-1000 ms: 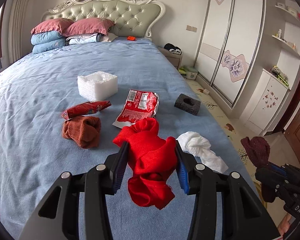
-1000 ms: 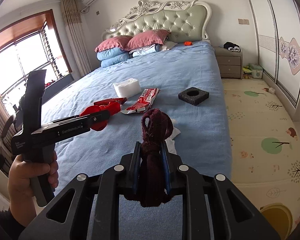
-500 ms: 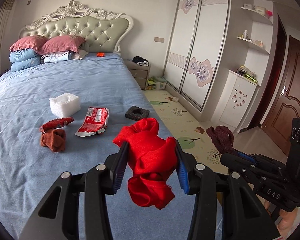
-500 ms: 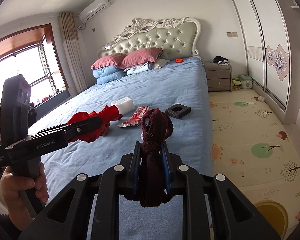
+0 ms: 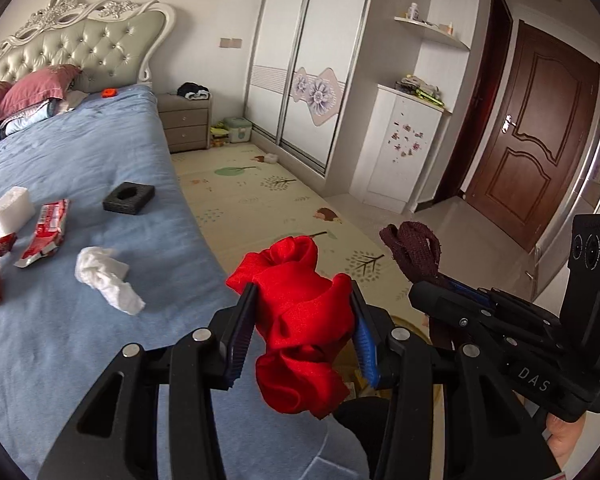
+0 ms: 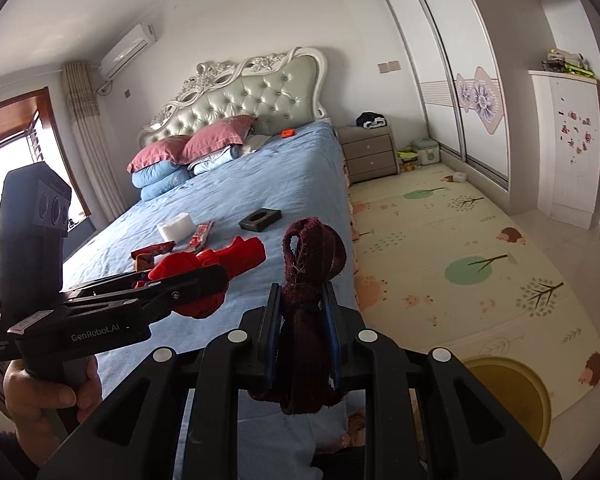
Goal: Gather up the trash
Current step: 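Carry both socks over the yellow bin and open both grippers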
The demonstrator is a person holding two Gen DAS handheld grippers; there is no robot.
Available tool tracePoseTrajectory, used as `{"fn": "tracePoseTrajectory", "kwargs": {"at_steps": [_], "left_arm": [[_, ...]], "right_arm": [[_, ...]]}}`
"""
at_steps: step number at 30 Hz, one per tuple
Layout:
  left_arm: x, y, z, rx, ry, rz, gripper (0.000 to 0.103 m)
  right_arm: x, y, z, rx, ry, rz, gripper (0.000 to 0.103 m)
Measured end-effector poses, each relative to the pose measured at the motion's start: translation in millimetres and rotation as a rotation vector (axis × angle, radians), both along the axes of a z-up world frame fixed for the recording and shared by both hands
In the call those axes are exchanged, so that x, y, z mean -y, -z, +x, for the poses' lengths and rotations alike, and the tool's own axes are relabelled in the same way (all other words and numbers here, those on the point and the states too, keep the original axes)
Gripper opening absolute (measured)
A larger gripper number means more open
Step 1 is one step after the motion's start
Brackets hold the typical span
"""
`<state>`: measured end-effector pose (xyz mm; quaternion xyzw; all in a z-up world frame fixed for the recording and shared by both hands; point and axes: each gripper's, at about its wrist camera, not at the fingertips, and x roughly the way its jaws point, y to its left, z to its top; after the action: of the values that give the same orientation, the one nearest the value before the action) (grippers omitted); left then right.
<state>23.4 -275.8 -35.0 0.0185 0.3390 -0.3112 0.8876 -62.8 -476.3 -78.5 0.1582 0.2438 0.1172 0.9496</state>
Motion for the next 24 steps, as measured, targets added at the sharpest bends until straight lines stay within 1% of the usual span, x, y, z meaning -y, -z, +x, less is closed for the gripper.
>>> {"fn": "tracePoseTrajectory", "kwargs": {"at_steps": [9,13,19,24], "left_arm": [[96,53,-4,-0.113,0.186,0.061,0.045],[130,76,-6,-0.165,0.252,0.091,0.045],[166,107,-4,-0.232,0.297,0.136,0.045],[182,125,0,-0.267,0.319,0.169,0.045]], "right_arm": [[74,42,-34,-0.087,0.178,0.037,0.02],[99,58,-46,-0.128,0.242,0.044,0.02],[131,85,-59,-0.19,0.306,0.059,0.02],[141,99,-57,-0.22,0.321,0.073,0.02]]}}
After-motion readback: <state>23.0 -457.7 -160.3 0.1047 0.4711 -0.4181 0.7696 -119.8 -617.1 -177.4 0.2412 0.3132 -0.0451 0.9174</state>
